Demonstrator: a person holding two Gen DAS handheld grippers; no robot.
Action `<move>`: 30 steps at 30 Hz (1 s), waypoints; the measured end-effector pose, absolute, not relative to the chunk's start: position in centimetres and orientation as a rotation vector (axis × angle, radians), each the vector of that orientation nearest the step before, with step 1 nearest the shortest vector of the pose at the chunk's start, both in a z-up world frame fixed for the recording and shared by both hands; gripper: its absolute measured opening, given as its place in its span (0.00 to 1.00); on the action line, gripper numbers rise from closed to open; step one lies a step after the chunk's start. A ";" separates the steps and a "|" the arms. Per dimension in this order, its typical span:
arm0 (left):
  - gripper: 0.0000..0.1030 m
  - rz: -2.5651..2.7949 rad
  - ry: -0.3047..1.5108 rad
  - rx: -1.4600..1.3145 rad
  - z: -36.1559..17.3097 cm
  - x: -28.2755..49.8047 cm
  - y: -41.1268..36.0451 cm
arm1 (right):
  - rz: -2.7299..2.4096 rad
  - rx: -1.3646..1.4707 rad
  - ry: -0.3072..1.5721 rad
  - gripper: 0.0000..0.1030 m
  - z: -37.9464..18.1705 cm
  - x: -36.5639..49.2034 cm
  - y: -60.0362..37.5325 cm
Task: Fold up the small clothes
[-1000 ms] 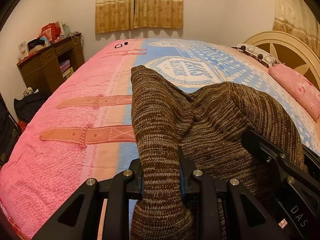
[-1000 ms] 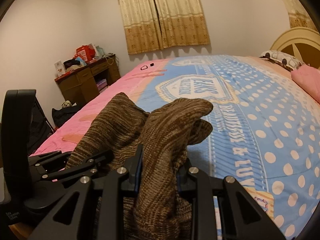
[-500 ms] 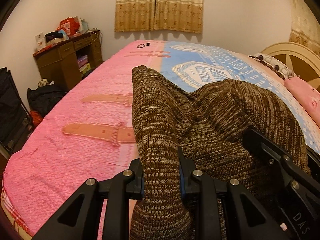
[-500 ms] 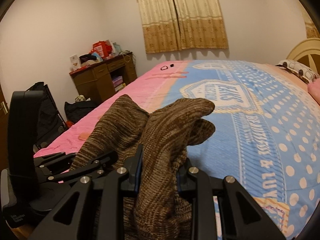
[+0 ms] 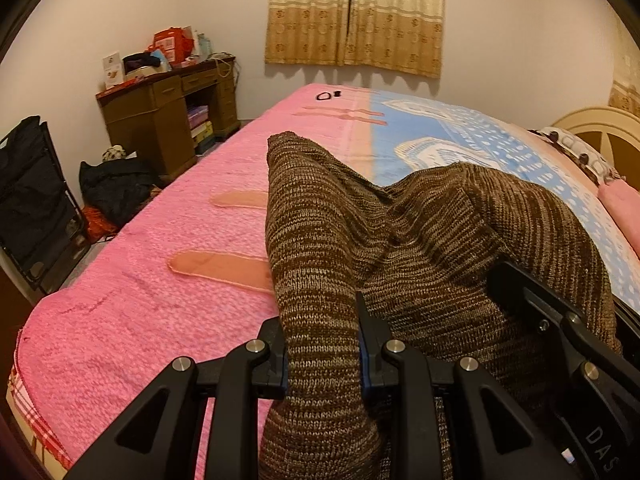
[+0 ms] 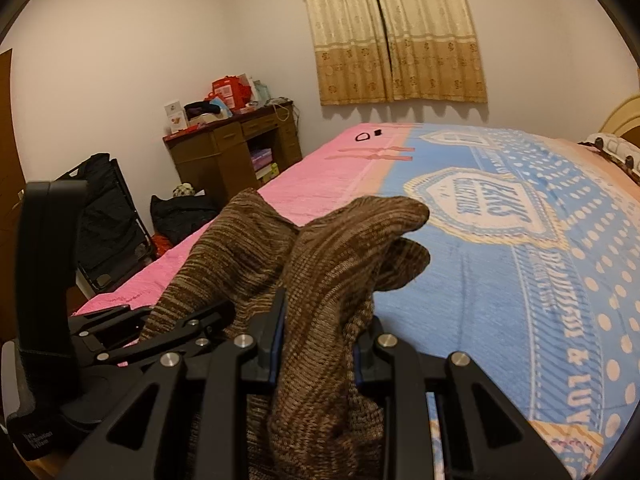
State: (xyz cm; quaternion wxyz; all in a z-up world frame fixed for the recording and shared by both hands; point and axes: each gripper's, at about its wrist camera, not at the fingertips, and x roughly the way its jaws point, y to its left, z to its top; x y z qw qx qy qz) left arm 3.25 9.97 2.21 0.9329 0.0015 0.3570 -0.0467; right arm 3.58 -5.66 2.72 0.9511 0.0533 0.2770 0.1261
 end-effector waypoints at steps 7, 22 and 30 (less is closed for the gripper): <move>0.24 -0.028 0.698 0.012 3.2 5.8 12.0 | 0.309 0.097 0.539 0.27 3.0 6.0 -3.4; 0.24 0.082 0.753 0.063 -1.7 15.0 14.7 | 0.306 0.087 0.526 0.27 0.4 14.7 0.6; 0.36 0.020 0.875 -0.124 -5.0 16.1 17.7 | 0.289 0.176 0.788 0.31 -6.1 19.5 -0.9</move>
